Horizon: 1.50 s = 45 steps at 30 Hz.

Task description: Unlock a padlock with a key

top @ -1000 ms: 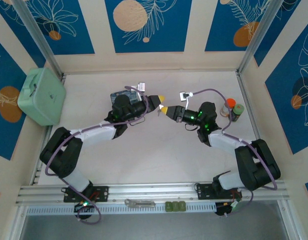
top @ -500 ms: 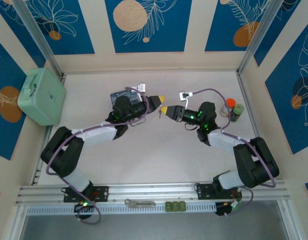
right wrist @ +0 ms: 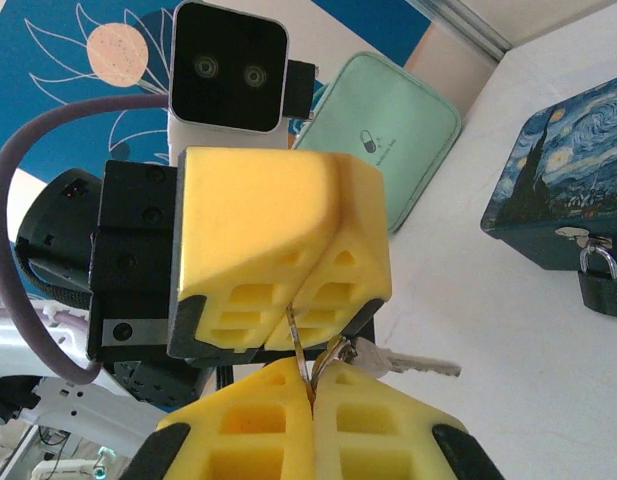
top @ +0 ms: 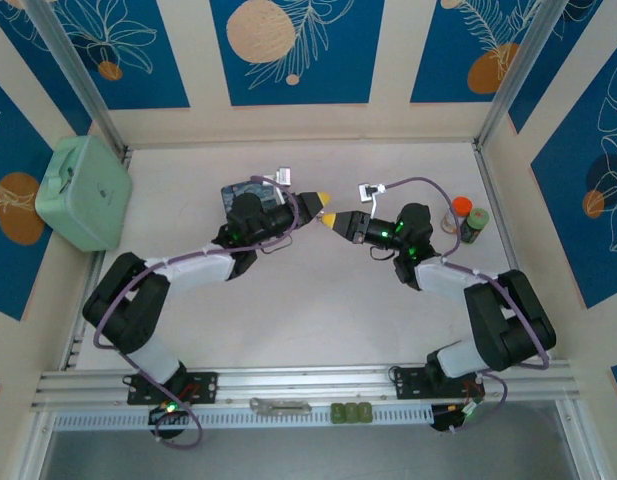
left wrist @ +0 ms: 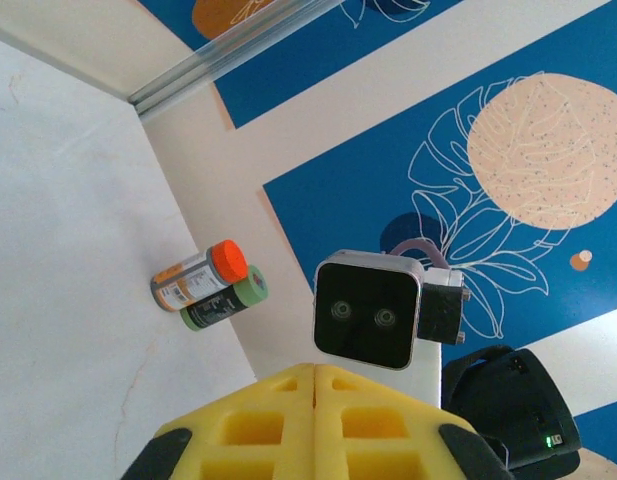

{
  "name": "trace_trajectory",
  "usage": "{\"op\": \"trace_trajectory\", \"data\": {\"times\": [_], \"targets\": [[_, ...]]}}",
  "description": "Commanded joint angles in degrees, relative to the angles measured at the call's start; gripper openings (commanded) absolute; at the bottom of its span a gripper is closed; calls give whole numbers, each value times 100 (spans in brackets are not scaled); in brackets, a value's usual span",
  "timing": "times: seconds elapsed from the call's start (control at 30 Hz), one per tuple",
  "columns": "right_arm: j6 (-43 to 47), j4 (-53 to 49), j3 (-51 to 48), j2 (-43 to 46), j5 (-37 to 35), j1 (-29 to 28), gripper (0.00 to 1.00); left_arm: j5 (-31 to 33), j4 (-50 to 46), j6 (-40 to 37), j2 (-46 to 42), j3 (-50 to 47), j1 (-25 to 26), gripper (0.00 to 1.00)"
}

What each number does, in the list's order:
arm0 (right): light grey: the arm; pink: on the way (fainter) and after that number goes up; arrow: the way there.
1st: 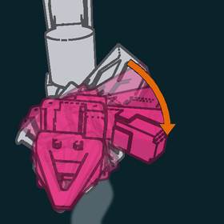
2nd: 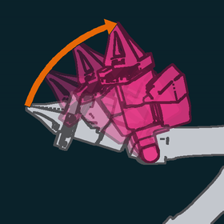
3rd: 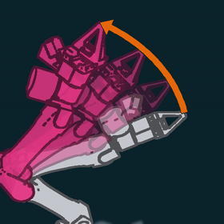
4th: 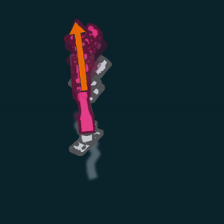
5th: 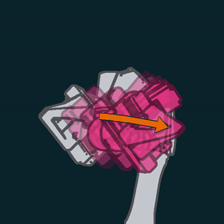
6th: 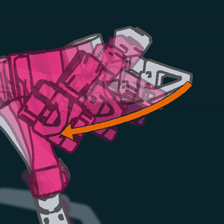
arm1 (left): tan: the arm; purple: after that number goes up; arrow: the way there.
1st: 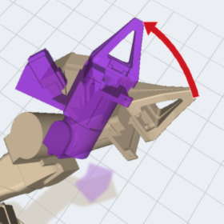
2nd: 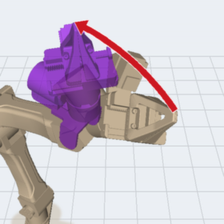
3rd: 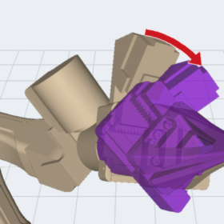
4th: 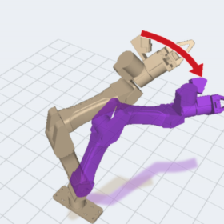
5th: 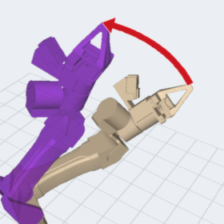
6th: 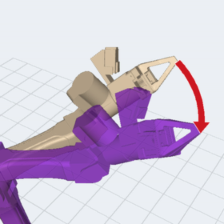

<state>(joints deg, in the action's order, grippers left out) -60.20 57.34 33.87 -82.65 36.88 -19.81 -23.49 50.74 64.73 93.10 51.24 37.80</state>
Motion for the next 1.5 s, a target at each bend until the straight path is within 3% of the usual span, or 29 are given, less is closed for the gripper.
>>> {"op": "trace_trajectory", "data": {"times": [0.0,0.03,0.37,0.57,0.8,1.47], "targets": [[182,-247,107,-112,-106,126,0,-117,41,-13,-73,-26,124,69],[273,-368,88,-111,-78,127,0,-70,-108,-54,-123,-39,59,97],[1314,-1994,-49,213,-233,84,0,606,-2238,-2008,-645,-744,-1048,100],[1585,-2571,-21,381,-322,20,0,1651,-3424,-3521,-575,-954,-1107,86],[1670,-2795,91,385,-340,-36,0,2318,-3341,-3965,43,-952,-1235,82],[1758,-3144,265,538,-441,-118,0,1699,-2525,-4434,1380,-388,-1532,60]]}}
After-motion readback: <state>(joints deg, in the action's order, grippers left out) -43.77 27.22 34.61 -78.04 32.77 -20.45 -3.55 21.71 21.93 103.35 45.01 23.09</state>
